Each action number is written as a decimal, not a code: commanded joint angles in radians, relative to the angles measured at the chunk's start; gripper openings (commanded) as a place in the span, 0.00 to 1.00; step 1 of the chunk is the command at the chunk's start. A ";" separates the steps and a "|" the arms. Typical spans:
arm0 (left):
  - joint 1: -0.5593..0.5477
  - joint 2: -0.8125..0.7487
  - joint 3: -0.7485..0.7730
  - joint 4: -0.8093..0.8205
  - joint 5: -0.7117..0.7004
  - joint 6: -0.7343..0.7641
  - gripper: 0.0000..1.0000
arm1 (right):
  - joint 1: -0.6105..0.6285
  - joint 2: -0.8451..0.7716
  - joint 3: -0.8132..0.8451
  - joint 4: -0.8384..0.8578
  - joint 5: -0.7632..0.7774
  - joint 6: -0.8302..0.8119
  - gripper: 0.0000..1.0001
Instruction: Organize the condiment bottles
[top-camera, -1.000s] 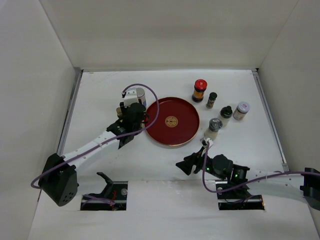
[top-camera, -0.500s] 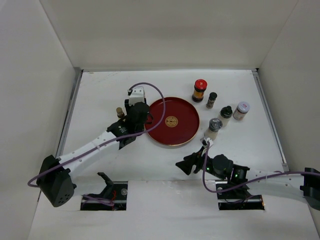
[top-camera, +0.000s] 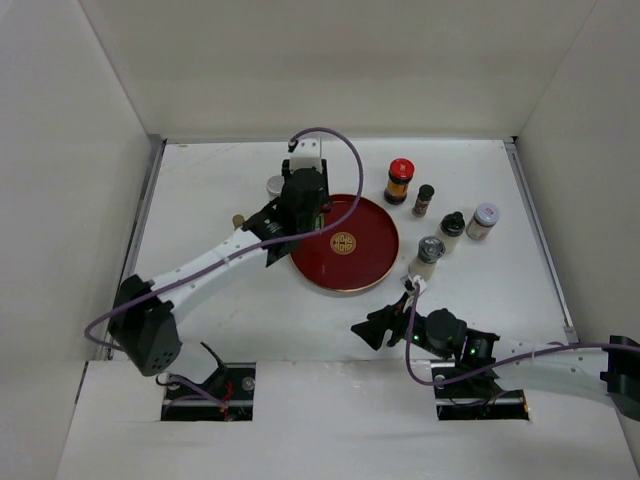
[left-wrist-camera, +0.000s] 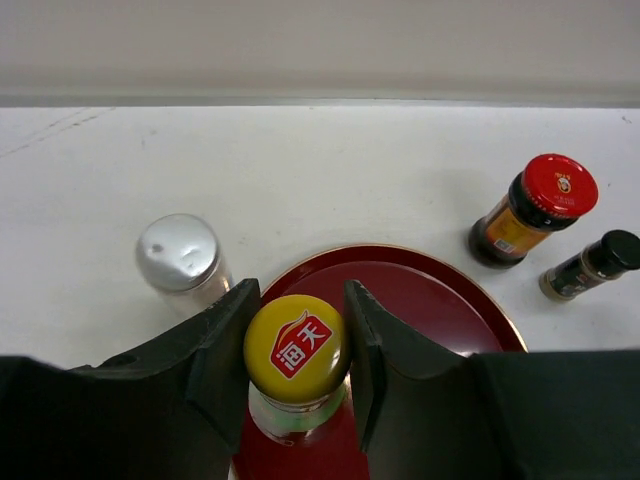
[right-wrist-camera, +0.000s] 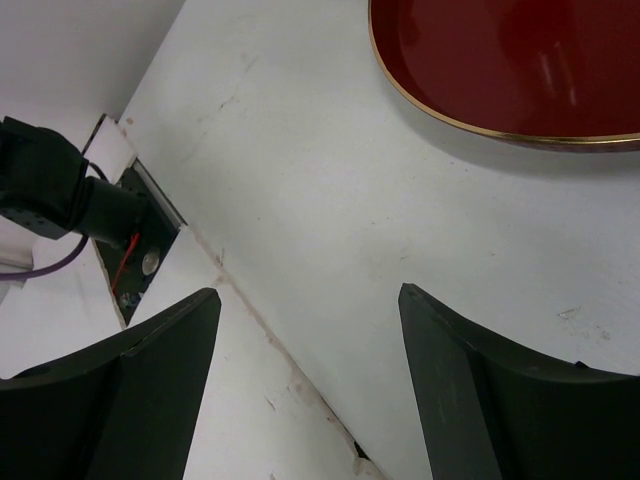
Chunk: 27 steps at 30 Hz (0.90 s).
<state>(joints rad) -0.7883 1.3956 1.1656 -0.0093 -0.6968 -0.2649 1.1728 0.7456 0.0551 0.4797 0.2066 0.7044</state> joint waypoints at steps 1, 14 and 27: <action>0.036 0.067 0.118 0.155 0.091 0.016 0.15 | 0.009 -0.014 0.009 0.054 0.022 0.003 0.79; 0.103 0.400 0.354 0.203 0.200 0.021 0.15 | 0.009 -0.009 0.009 0.056 0.022 0.006 0.80; 0.107 0.457 0.298 0.269 0.183 0.036 0.49 | 0.008 -0.005 0.011 0.054 0.022 0.007 0.80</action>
<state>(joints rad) -0.6819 1.8992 1.4540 0.1032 -0.4988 -0.2428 1.1728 0.7437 0.0551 0.4797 0.2070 0.7048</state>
